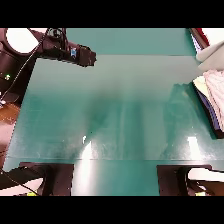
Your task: Fold the shirts.
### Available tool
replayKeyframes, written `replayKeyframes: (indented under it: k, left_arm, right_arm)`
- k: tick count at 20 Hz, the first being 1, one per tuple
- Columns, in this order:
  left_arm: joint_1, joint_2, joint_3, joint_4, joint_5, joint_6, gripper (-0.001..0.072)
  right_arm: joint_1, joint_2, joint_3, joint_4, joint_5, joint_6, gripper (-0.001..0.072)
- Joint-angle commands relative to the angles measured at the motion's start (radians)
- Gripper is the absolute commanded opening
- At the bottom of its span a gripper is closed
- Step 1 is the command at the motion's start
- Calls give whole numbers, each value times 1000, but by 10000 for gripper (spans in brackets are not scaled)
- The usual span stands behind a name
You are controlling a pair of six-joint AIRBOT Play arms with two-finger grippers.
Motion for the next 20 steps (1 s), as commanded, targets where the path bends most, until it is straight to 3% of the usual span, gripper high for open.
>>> replayKeyframes:
  k: [1, 5, 9, 10, 11, 12, 17, 20]
  left_arm:
    - [0, -1, 0, 0, -55, 2, 24]
    - [0, -1, 0, 0, -66, 2, 24]
    - [0, -1, 0, 0, -66, 3, 24]
    - [0, -1, 0, 0, -67, 10, 24]
    - [0, -1, 0, 0, -67, 10, 24]
    - [0, -1, 0, 0, -68, 10, 24]
    - [0, -1, 0, 0, -66, 10, 24]
    - [0, -1, 0, 0, -67, 9, 24]
  right_arm:
    - [-42, 94, -119, -91, 55, 25, 18]
    - [-150, 214, -285, -126, 132, 24, 19]
    - [-251, 314, -452, -367, 246, 24, 29]
    - [-276, 332, -493, -428, 271, 25, 140]
    - [-304, 350, -537, -468, 285, 26, 358]
    - [-335, 366, -582, -491, 293, 37, 507]
    - [-467, 432, -731, -445, 303, 54, 522]
    - [-436, 462, -739, -222, 257, 55, 521]
